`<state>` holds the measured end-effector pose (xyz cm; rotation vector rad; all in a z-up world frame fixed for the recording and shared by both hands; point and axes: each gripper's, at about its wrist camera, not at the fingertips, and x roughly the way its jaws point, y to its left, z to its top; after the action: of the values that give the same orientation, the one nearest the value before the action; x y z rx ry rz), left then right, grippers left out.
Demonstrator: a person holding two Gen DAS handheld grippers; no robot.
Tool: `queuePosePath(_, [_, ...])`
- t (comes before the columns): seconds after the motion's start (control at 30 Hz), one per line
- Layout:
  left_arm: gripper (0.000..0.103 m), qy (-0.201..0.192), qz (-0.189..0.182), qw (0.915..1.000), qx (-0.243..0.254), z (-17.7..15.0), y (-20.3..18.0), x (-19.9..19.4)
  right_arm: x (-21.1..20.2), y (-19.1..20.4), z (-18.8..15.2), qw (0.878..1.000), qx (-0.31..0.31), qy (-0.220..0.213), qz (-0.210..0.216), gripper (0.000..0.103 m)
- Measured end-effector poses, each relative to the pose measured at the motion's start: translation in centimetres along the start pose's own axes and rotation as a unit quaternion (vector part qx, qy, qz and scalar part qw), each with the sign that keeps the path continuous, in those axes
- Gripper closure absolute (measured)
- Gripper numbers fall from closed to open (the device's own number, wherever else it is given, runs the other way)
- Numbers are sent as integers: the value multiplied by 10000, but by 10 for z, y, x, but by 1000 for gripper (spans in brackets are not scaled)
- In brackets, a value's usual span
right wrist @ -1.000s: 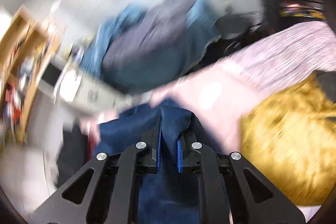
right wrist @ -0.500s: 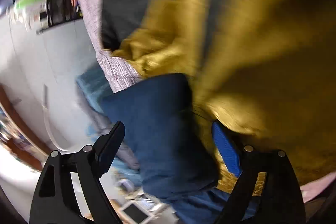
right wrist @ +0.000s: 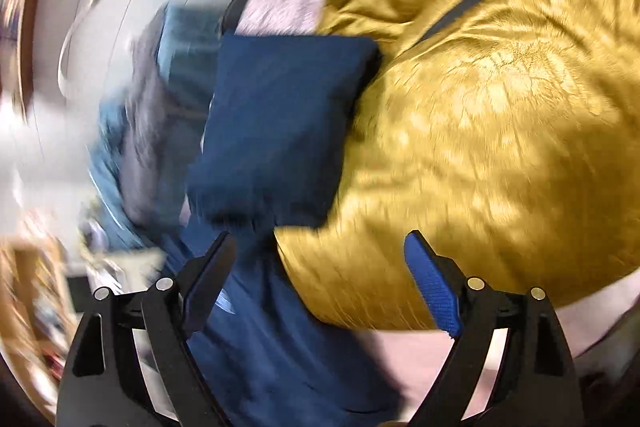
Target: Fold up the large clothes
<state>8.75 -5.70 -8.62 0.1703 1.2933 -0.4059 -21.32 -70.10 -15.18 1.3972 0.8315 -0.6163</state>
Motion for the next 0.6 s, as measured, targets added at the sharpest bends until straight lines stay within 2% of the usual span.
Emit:
queuePosePath(0.17, [14,-67,-83,9998,189,13,8,6,11,23,-60,9958,-790,319,-334,18])
queuePosePath(0.27, [14,27,53,9992,394,18,9,20,26,37,-93,9912,-1114,535,-475,18])
queuePosePath(0.5, [12,-45,237,9987,447,40,39,44,55,61,-149,9854,-1299,961,-537,18])
queuePosePath(0.6, [12,206,106,9994,274,51,55,67,59,72,-170,9834,-1382,1001,-613,18])
